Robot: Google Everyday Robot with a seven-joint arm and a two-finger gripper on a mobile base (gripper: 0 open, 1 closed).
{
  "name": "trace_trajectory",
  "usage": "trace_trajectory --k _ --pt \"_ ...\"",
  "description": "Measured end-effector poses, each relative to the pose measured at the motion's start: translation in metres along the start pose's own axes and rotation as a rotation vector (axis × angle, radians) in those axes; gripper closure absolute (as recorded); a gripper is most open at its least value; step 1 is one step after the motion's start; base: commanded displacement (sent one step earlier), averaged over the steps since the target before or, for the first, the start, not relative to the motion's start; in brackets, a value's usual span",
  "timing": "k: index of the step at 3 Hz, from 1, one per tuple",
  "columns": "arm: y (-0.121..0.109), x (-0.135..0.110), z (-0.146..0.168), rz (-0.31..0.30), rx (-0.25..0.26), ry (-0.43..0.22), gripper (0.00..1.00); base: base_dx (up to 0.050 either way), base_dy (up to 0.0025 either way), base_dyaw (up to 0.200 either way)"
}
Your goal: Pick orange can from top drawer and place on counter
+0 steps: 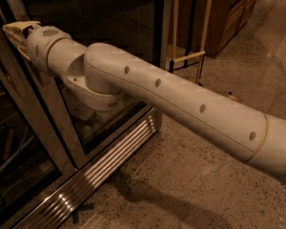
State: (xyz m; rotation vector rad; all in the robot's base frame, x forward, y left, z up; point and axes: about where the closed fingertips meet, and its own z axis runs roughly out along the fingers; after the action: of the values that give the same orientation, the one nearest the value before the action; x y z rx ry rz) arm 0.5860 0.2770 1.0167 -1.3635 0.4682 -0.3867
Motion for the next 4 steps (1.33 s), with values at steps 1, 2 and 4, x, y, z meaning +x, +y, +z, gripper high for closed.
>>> trace_trajectory --k 1,2,4 --pt "0.001 0.005 0.006 -0.007 -0.028 0.017 1.00 0.000 0.00000 0.000" --pt "0.004 0.005 0.014 -0.011 -0.048 -0.008 1.00 0.000 0.00000 0.000" --pt "0.005 0.001 0.028 0.005 -0.069 -0.114 1.00 0.000 0.00000 0.000"
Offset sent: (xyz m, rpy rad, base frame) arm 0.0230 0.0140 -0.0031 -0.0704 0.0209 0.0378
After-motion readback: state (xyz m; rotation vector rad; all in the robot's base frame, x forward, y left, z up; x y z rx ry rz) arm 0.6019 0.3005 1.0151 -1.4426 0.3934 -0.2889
